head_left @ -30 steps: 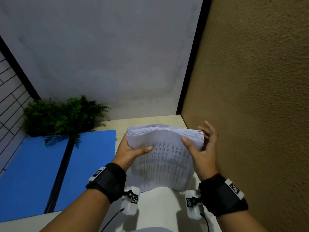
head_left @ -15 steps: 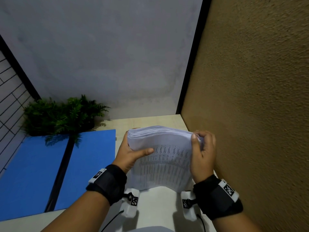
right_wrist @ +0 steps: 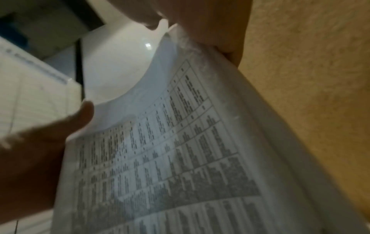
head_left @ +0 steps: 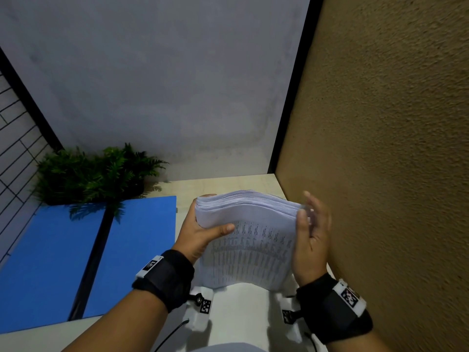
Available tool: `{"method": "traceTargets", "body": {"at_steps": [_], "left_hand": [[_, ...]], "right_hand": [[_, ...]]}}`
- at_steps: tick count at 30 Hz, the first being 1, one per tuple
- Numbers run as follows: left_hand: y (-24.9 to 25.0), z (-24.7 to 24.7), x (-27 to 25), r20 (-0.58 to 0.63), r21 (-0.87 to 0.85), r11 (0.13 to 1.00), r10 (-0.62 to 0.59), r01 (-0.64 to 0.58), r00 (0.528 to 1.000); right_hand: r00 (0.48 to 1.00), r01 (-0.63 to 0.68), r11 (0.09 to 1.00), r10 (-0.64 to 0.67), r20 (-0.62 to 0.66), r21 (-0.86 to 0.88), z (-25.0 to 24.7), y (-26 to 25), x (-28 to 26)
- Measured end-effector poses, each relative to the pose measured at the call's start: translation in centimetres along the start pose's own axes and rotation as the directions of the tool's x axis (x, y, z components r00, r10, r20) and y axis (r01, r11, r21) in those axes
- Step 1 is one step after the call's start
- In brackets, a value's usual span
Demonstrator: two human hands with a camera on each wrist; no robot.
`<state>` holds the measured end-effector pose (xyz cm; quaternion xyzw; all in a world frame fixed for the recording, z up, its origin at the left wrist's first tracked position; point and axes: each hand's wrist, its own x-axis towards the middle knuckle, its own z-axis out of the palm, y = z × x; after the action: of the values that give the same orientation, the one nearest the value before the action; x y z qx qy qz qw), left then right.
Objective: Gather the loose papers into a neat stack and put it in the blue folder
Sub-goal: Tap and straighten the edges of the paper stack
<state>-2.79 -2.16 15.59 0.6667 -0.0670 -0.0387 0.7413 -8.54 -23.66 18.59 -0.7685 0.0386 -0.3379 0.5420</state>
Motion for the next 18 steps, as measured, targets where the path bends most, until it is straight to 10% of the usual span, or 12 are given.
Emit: {"method": "traceTargets", "body": {"at_steps": [18], "left_hand": [[3.2, 1.7, 0.2, -0.215, 0.010, 0.991, 0.129, -0.130, 0.968]], "right_hand": [[0.996, -0.040, 0.985, 0.052, 0.069, -0.166, 0.0, 0.7, -0.2]]}}
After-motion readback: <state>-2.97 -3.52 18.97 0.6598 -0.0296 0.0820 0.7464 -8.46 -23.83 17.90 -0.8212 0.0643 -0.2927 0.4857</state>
